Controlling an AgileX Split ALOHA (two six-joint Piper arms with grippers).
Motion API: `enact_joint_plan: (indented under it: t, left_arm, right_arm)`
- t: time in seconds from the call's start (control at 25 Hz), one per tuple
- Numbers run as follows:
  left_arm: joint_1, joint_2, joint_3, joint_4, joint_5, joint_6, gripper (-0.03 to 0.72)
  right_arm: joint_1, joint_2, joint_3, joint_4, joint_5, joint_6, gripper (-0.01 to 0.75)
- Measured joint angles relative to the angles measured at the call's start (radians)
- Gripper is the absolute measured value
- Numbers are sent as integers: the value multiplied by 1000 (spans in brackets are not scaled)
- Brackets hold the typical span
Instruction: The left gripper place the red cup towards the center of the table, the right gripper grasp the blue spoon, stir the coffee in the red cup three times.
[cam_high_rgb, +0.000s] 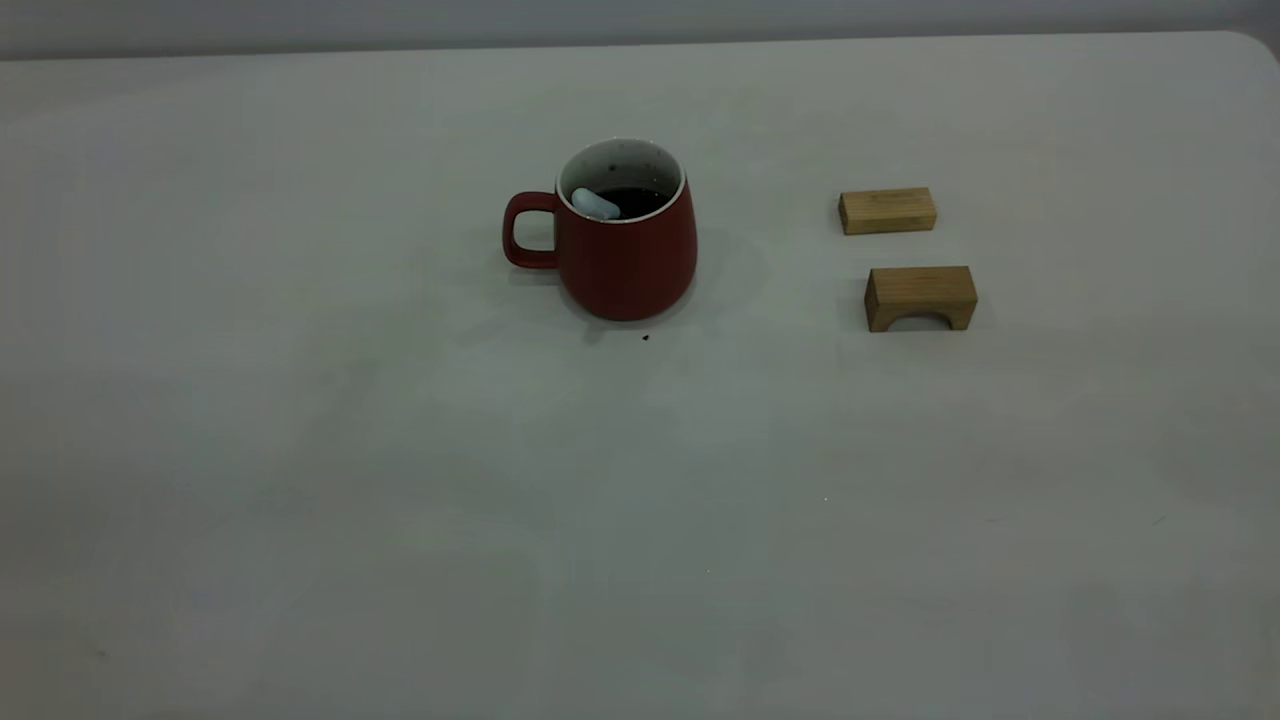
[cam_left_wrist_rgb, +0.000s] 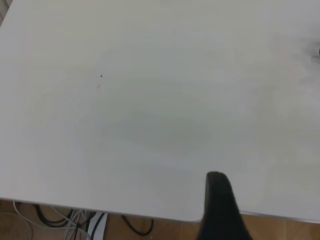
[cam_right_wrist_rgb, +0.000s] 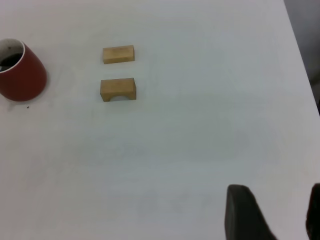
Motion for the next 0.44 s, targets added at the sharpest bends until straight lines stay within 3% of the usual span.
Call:
enact_joint_plan:
  t: [0.44]
  left_arm:
    - [0,0,0,0,0,0,551]
  right_arm:
    - [0,0,0,0,0,-3,273]
